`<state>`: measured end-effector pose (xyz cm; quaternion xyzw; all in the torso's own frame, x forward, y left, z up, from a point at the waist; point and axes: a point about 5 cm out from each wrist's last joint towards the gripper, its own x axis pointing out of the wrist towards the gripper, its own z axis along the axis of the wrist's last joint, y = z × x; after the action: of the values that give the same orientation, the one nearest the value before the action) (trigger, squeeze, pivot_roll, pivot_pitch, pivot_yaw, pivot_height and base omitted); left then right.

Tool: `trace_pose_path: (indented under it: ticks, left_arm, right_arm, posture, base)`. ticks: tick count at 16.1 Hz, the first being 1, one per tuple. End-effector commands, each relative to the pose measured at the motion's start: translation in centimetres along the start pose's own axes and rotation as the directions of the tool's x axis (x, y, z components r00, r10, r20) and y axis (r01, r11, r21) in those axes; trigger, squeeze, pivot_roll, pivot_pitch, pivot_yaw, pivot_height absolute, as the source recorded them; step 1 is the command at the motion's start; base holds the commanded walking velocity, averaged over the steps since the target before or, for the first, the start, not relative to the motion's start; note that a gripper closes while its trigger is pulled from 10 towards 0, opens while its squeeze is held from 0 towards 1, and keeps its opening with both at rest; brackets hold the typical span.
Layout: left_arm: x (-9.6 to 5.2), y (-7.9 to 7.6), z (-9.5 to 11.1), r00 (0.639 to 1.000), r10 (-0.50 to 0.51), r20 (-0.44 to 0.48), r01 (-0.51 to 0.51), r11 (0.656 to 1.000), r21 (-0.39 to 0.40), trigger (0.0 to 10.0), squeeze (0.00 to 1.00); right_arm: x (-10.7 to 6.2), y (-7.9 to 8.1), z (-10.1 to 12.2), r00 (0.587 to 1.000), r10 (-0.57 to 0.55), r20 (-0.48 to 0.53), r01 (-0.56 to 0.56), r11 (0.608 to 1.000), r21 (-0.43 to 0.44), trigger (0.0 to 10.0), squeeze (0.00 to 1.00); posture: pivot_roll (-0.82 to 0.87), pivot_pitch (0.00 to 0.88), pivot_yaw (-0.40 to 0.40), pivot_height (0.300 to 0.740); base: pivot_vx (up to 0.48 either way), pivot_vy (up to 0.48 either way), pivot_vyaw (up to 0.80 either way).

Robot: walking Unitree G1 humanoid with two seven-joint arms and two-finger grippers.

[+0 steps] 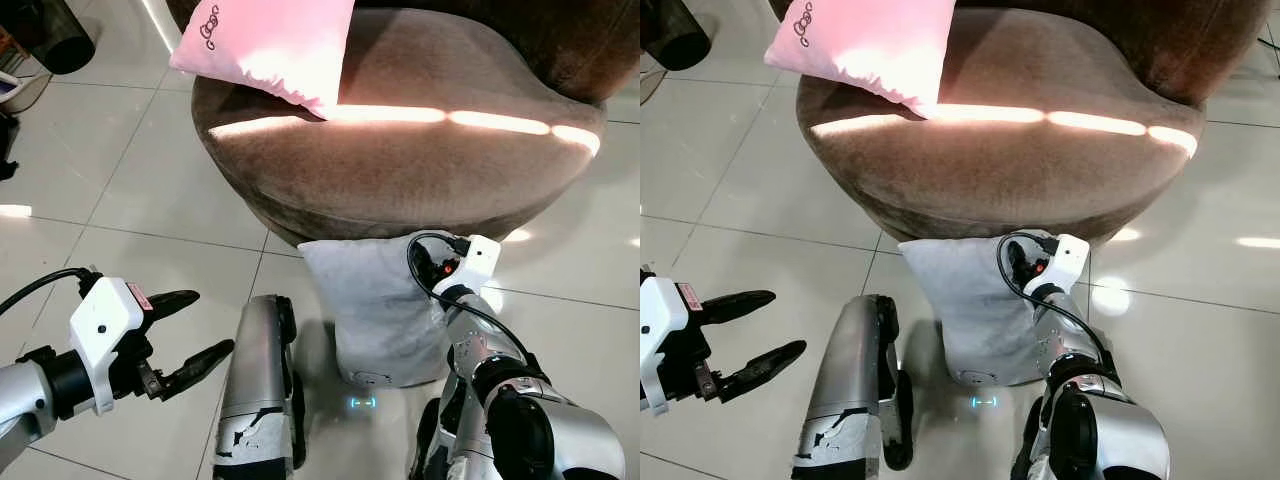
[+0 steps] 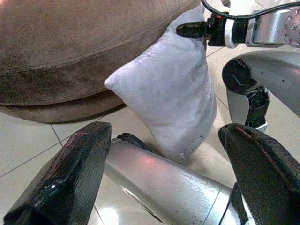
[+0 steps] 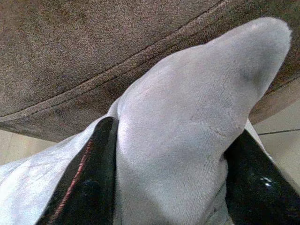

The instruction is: Move the pillow to the sofa from floor

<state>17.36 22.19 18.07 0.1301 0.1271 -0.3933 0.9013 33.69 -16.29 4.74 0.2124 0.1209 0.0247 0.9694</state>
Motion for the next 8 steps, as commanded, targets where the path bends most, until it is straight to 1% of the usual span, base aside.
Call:
trace_pose_path:
  ticks: [1,4,8]
  left_arm:
    - [0.06,-0.29,-0.13,1.000,-0.009,-0.007,0.009,1.000,-0.005,10.0,0.00]
    - [0.13,-0.25,-0.33,1.000,-0.007,-0.008,0.007,1.000,-0.008,10.0,0.00]
    - [0.62,-0.34,-0.85,1.000,-0.004,-0.009,0.004,1.000,-0.014,10.0,0.00]
  right_arm:
    - [-0.61,-0.05,-1.80,0.998,0.007,-0.063,-0.007,1.000,0.010,0.0,0.00]
    - [-0.60,0.03,-1.79,0.998,0.020,-0.061,-0.019,1.000,0.013,0.0,0.00]
    - [-0.64,0.11,-1.84,0.997,0.040,-0.061,-0.039,0.999,0.013,0.0,0.00]
  posture:
    - [0.43,0.317,0.135,0.498]
    - [0.42,0.314,0.134,0.498]
    - [0.40,0.293,0.116,0.498]
  base:
    - [0.000,0.000,0.00]
    - [0.000,0.000,0.00]
    - [0.000,0.000,0.00]
